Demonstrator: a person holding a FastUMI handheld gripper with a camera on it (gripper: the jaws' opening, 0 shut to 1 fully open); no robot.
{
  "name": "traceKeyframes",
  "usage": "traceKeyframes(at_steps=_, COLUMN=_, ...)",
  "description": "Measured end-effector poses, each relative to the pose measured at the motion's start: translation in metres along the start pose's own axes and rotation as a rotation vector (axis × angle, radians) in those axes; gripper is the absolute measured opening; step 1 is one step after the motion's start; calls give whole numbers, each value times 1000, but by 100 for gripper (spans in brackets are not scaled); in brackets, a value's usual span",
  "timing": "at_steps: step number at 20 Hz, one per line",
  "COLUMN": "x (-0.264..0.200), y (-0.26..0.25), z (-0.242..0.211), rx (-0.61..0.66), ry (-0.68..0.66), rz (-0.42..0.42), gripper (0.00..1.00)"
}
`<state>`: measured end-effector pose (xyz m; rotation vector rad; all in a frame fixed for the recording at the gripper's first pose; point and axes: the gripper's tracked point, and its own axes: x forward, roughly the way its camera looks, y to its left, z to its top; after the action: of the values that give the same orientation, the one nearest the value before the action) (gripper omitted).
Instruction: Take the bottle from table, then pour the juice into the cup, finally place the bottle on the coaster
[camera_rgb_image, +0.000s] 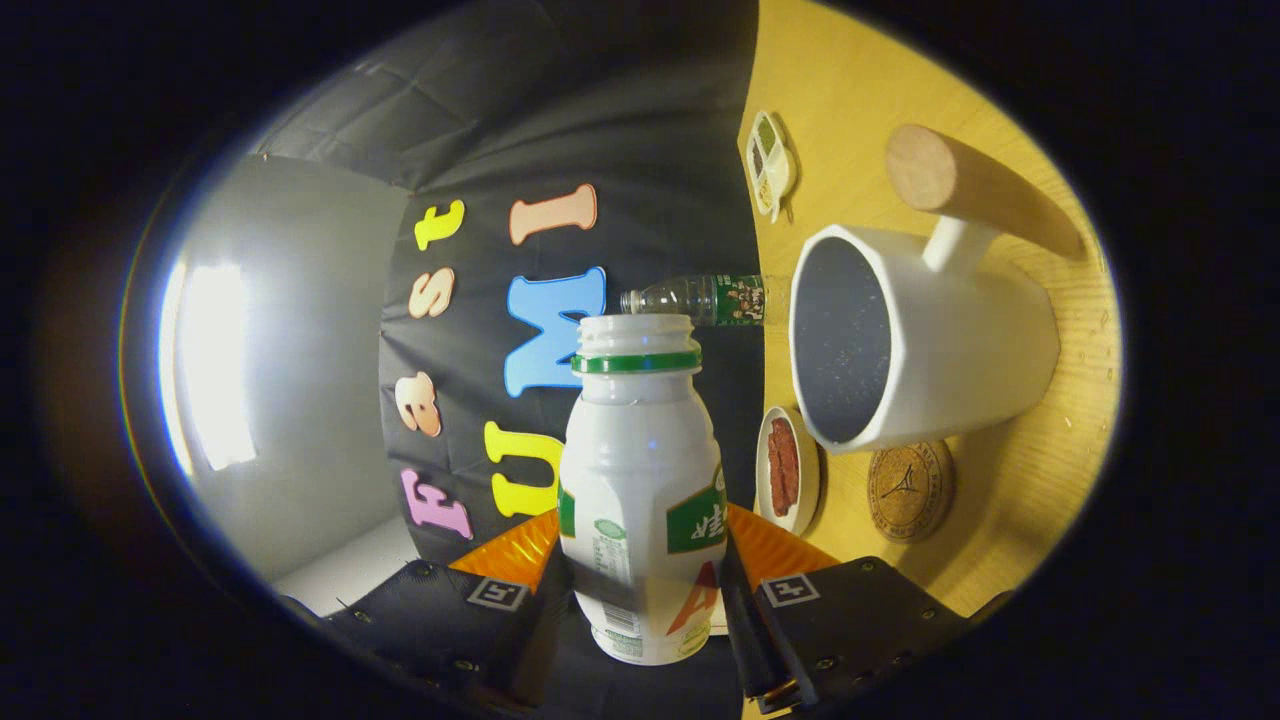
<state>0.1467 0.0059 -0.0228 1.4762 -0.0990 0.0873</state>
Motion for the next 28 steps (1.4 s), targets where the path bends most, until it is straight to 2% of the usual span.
traceKeyframes(at_steps=9, x=2, y=7, z=0, rx=-394, ry=23, rz=-69, gripper=70)
traceKeyframes(at_steps=17, x=6, y=17, z=-8, rx=-806, ry=49, rz=-123, gripper=70)
traceKeyframes(at_steps=25, x=8, y=11, z=-10, rx=-1336, ry=40, rz=-260, gripper=70)
traceKeyframes(at_steps=28, x=10, y=11, z=-13, rx=-1465, ry=25, rz=-274, gripper=70)
